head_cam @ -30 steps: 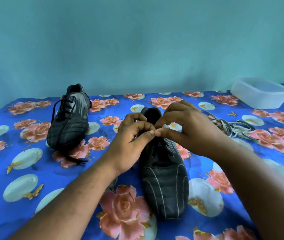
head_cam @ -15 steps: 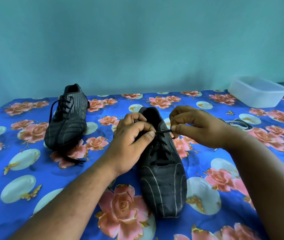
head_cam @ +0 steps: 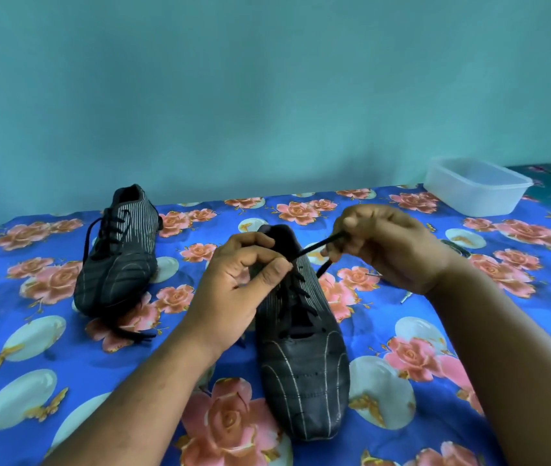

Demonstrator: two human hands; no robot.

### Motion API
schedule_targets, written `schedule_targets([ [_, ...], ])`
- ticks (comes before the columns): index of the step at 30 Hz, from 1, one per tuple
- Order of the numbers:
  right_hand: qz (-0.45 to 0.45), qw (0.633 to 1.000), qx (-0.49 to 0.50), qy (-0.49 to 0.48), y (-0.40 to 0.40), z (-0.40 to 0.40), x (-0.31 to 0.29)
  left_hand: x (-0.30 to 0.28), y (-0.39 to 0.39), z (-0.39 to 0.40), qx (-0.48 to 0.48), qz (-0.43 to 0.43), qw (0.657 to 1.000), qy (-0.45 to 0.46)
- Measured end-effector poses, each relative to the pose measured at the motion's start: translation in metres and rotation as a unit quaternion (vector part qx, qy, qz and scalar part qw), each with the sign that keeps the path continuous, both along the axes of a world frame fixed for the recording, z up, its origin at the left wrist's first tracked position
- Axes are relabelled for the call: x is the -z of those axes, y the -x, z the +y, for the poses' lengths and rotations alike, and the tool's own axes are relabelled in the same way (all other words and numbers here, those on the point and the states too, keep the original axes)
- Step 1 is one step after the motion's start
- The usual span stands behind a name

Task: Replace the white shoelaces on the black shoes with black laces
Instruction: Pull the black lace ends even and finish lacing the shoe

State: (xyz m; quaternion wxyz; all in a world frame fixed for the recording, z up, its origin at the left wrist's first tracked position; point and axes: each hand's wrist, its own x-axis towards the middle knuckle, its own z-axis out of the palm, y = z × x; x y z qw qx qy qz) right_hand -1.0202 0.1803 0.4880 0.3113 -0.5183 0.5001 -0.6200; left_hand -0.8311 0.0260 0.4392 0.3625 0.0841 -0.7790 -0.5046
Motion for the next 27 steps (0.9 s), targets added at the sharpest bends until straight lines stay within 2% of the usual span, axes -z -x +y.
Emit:
schedule_targets([
  [2,-0.116,0.991,-0.013,0.063,0.009,0.003,-0.004,-0.001,-0.002,-0.004,0.013,0.004,0.999,-0.039],
  [5,-0.244,0.960,-0.016,0.136,0.016,0.010,-0.012,0.000,-0.004,-0.008,0.015,0.009,0.998,-0.063],
  [8,-0.279,0.945,0.027,0.169,0.018,0.013,-0.016,-0.002,-0.005,-0.008,0.030,0.019,0.993,-0.109],
  [10,-0.238,0.959,0.040,0.147,0.012,0.010,-0.016,-0.003,-0.006,-0.008,0.041,0.018,0.994,-0.100],
  [13,-0.082,0.993,0.036,0.076,-0.003,0.004,-0.012,-0.004,-0.009,-0.006,0.032,0.011,0.999,-0.042],
  [16,0.058,0.998,0.024,0.010,-0.024,-0.002,-0.008,-0.007,-0.009,-0.001,0.052,0.001,0.999,-0.011],
  [18,0.093,0.995,0.017,-0.013,-0.035,-0.005,-0.008,-0.009,-0.009,0.006,0.073,0.011,0.997,-0.005],
  [22,0.135,0.990,0.012,-0.027,-0.046,-0.009,-0.007,-0.015,-0.008,0.019,0.026,0.018,0.998,0.047],
  [27,0.146,0.985,0.084,-0.027,-0.044,-0.008,-0.010,-0.019,-0.008,0.019,0.006,0.047,0.999,-0.023],
])
